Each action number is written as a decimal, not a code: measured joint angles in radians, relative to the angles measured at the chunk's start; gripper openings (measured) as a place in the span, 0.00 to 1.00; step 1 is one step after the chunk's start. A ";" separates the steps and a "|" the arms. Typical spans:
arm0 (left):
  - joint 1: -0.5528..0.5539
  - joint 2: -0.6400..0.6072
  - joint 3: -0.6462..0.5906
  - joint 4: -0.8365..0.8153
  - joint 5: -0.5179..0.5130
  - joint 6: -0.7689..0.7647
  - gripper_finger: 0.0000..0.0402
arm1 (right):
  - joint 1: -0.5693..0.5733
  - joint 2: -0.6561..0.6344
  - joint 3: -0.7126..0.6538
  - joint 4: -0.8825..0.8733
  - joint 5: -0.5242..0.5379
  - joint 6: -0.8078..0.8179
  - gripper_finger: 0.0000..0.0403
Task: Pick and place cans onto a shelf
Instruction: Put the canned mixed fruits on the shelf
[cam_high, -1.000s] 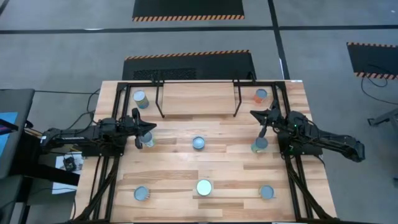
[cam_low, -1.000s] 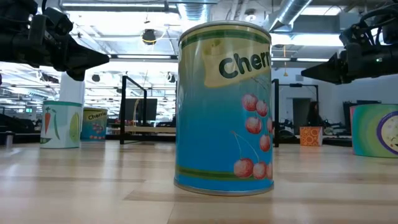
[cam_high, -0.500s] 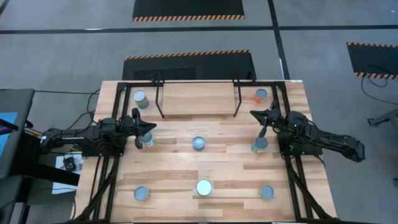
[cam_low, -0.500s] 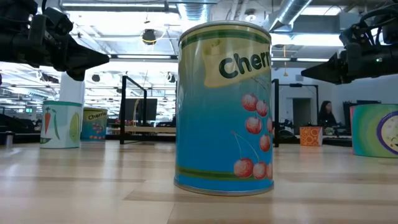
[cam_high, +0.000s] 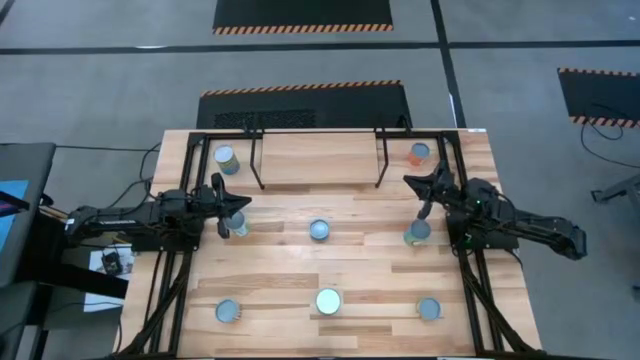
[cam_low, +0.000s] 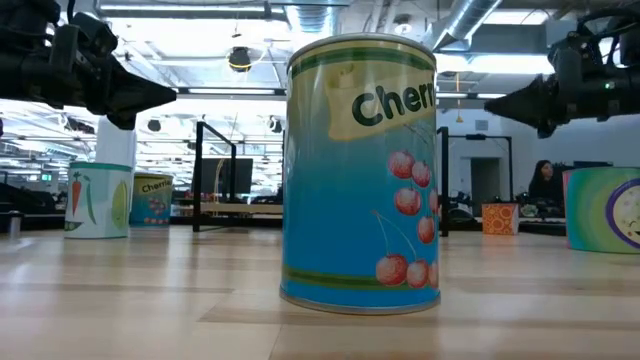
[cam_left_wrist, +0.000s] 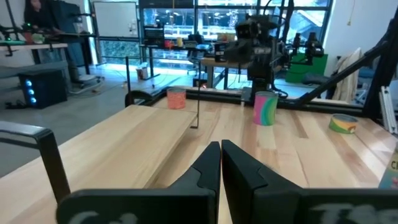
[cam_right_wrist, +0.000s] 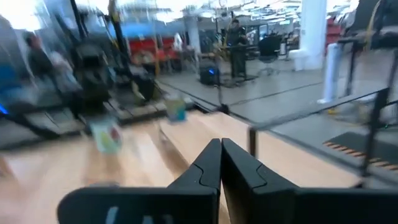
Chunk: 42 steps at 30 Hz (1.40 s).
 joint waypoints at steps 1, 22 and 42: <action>0.000 0.000 0.000 0.000 0.000 0.007 0.01 | 0.001 0.001 0.000 0.026 0.000 0.038 0.08; 0.000 0.000 0.000 0.002 0.004 0.040 0.01 | 0.660 0.696 0.537 -0.418 0.415 0.324 0.02; 0.000 0.000 0.000 -0.002 0.018 0.046 0.01 | 0.771 1.167 0.925 -1.362 0.155 1.471 0.37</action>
